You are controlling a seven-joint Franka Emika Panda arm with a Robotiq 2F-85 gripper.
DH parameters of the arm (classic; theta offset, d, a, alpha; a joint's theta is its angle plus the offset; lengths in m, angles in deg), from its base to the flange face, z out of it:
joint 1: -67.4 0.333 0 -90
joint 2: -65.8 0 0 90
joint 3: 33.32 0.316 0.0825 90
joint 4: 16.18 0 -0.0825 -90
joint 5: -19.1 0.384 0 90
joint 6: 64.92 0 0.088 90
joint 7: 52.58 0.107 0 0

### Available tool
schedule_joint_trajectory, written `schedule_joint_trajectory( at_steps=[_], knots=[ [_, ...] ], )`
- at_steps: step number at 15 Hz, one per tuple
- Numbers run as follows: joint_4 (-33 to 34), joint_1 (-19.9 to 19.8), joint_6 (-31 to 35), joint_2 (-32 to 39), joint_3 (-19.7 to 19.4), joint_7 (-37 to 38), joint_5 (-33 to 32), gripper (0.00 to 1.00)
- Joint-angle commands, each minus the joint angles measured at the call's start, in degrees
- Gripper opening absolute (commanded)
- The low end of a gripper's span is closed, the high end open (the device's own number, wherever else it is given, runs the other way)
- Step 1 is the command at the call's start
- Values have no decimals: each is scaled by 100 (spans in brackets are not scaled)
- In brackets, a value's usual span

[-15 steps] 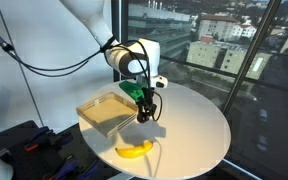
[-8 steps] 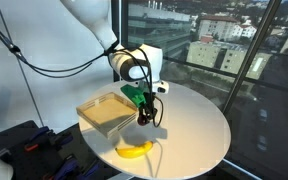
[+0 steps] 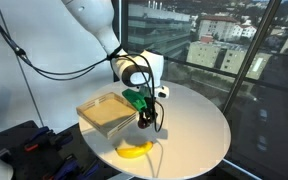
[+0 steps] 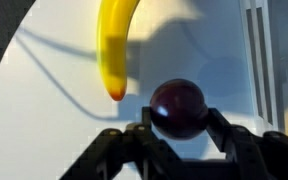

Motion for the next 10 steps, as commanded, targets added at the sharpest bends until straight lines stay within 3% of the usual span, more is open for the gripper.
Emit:
schedule_joint_trajectory(
  at_steps=[1, 10],
  knots=[
    [237, -166, 35, 255, 124, -209, 153, 33],
    [470, -204, 102, 674, 116, -151, 56, 33]
  ],
)
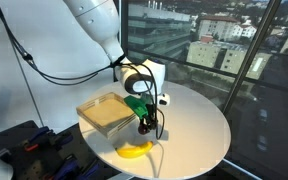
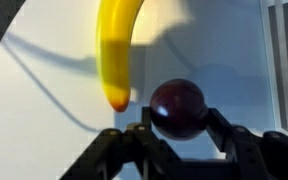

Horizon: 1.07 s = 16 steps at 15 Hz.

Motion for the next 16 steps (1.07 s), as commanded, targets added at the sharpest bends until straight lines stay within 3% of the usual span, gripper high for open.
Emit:
schedule_joint_trajectory(
  at_steps=[1, 10, 11, 12, 14, 16],
  knots=[
    [202, -110, 53, 182, 71, -140, 47, 33],
    [295, -111, 82, 331, 61, -110, 25, 33],
    [306, -114, 76, 341, 62, -108, 27, 53],
    [308, -111, 72, 342, 59, -105, 24, 83],
    [313, -102, 70, 345, 50, -93, 14, 84],
    [318, -102, 68, 351, 51, -94, 13, 99]
  ],
)
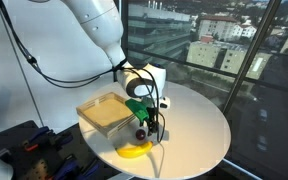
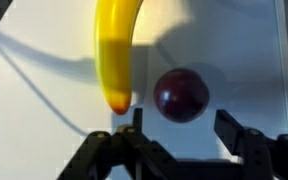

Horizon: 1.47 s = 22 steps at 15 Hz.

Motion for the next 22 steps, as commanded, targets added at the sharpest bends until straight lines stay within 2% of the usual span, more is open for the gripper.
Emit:
schedule_joint_trajectory(
  at_steps=[1, 22],
  knots=[
    [118, -94, 6, 54, 52, -93, 12, 100],
    [86, -41, -202, -128, 13, -8, -21, 100]
  ],
)
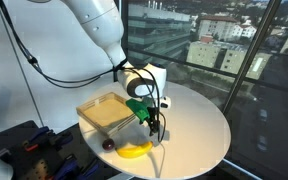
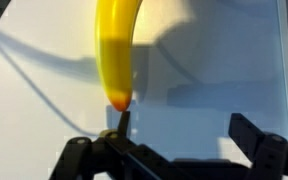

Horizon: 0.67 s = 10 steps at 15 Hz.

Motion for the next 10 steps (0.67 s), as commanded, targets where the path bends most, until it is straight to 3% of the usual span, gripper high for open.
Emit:
schedule_joint_trajectory(
  at_steps=[1, 10],
  knots=[
    [36, -7, -248, -175, -3, 23, -38, 100],
    [-44, 167, -760, -666, -77, 182, -95, 100]
  ],
)
